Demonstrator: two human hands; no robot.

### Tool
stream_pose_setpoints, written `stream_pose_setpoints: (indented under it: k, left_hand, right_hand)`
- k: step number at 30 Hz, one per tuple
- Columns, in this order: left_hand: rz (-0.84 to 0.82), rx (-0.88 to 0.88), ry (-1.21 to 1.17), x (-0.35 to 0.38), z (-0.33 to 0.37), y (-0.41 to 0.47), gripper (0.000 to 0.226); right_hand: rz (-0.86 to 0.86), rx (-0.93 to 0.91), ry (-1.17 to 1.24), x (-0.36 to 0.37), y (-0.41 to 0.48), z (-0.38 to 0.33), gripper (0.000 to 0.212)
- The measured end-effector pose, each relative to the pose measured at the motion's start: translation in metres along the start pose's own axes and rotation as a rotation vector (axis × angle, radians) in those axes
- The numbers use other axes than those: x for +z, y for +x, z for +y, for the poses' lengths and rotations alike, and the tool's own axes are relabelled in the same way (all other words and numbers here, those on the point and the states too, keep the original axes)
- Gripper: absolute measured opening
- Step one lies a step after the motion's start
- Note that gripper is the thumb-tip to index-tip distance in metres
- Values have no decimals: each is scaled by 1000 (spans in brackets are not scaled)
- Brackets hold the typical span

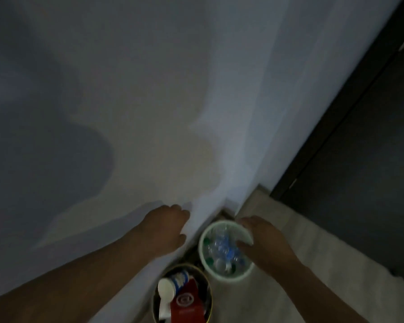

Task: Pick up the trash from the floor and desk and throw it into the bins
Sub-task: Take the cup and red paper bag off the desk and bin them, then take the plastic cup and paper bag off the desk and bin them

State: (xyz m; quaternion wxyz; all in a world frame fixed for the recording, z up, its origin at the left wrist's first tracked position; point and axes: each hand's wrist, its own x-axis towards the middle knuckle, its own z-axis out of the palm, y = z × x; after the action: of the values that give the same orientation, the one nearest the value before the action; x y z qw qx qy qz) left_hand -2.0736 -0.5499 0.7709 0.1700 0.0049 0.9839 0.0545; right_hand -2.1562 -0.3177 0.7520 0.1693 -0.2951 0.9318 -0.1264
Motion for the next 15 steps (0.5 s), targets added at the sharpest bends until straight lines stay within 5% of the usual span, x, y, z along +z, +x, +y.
stream_pose_setpoints:
  k: [9,15]
  left_hand:
    - [507,116,72,-254,46,-98,69]
    - [807,187,122,-359,68,-183,67]
  right_hand:
    - [503,-133,-63,-255,-95,-91,52]
    - [762,-240,-70,-355,-167,-146,51]
